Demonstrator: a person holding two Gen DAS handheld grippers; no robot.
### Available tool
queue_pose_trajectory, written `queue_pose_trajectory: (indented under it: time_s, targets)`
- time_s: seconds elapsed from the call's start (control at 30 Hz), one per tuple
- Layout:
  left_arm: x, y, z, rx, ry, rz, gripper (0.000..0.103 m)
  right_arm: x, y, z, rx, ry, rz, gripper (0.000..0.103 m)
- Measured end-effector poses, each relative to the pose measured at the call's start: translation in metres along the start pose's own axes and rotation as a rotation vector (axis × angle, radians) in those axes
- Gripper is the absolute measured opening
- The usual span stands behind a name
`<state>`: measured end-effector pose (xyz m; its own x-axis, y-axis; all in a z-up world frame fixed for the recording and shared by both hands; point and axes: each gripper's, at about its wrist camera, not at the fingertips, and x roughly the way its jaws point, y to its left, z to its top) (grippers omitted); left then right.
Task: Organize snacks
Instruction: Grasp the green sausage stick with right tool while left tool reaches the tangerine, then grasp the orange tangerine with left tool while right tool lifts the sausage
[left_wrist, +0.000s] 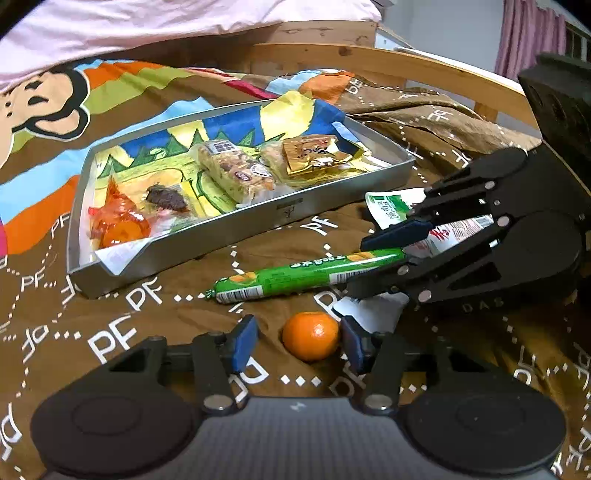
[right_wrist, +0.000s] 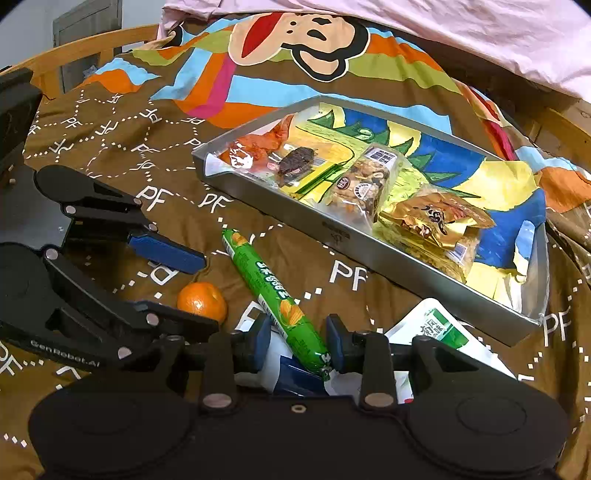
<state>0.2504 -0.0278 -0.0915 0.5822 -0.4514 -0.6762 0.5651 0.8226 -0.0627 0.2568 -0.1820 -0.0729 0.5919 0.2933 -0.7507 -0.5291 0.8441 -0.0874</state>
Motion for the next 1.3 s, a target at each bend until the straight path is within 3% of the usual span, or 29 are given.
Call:
queue_pose_trajectory:
  time_s: [0.17, 0.33, 0.67, 1.07, 1.3]
  targets:
    - [0.003, -0.005, -0.001, 0.016, 0.028, 0.014, 0.051, 0.003, -0.001, -0.002, 0.032, 0.008, 0.007, 0.035]
    - [0.004, -0.024, -0.001, 0.103, 0.069, 0.071, 0.037, 0.002, 0.001, -0.002, 0.059, 0.01, 0.002, 0.035]
    - [-0.024, -0.01, -0.008, -0.191, 0.12, 0.09, 0.036, -0.01, 0.007, -0.007, 0.17, 0.058, -0.015, 0.031]
    - [-0.052, -0.01, -0.021, -0.343, 0.203, 0.185, 0.036, -0.033, 0.042, -0.023, 0.245, 0.136, 0.005, 0.021]
    - [-0.045, -0.009, -0.025, -0.345, 0.214, 0.2, 0.036, -0.028, 0.044, -0.028, 0.275, 0.091, 0.004, 0.023]
